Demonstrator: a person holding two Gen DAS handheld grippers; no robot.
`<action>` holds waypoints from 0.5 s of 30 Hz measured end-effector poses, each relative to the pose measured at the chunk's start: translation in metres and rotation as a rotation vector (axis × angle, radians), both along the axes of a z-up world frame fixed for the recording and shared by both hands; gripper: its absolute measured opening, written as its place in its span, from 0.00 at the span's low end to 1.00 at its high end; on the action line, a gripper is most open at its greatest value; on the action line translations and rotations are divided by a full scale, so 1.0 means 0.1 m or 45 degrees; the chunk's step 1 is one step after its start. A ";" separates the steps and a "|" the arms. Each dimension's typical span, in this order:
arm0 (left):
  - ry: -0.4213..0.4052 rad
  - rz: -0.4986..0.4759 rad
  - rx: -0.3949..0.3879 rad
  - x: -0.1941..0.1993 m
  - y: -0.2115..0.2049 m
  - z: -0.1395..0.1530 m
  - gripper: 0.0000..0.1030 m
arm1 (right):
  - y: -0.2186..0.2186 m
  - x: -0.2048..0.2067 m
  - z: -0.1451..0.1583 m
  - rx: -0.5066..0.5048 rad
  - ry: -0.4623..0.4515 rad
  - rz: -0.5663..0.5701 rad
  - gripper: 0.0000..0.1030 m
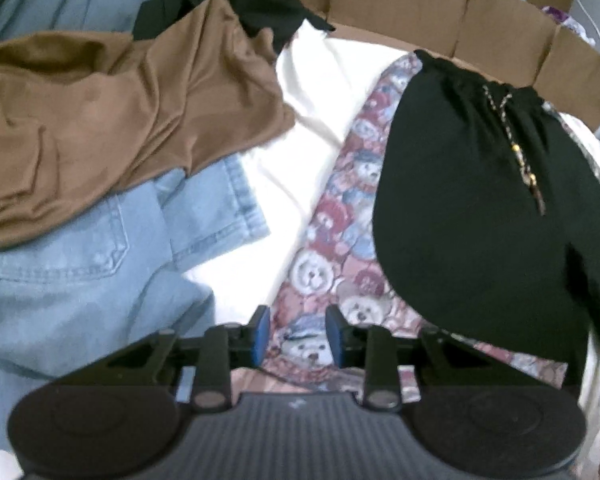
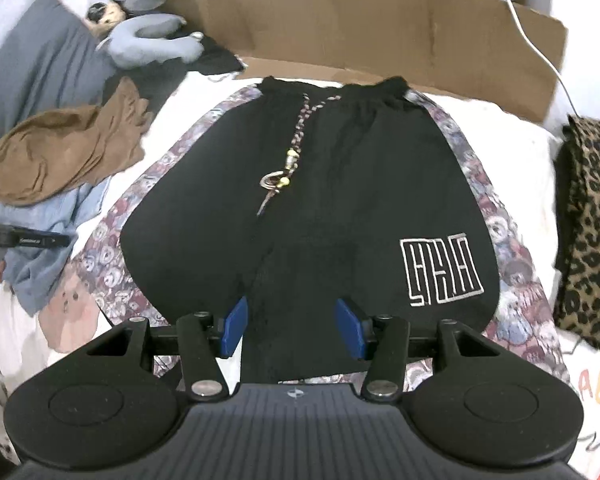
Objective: Fold clothes
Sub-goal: 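Release the waistband and lift both grippers above the flattened shorts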
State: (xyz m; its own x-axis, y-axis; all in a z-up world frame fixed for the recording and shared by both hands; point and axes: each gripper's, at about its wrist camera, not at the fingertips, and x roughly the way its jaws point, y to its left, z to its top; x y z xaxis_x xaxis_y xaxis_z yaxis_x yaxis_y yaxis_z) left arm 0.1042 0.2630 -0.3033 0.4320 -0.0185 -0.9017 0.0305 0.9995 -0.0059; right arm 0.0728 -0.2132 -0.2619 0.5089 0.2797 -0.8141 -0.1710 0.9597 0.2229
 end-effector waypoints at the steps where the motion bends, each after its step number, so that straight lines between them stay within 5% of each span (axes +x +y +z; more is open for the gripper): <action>1: 0.009 0.008 0.008 -0.01 0.02 -0.05 0.28 | 0.00 -0.01 -0.03 0.000 0.000 -0.001 0.55; 9: 0.081 0.106 0.025 -0.07 0.28 -0.46 0.22 | 0.02 -0.07 -0.28 -0.003 0.082 -0.022 0.55; 15: 0.078 0.026 0.045 -0.09 0.24 -0.65 0.26 | 0.06 -0.07 -0.36 0.044 0.106 -0.026 0.55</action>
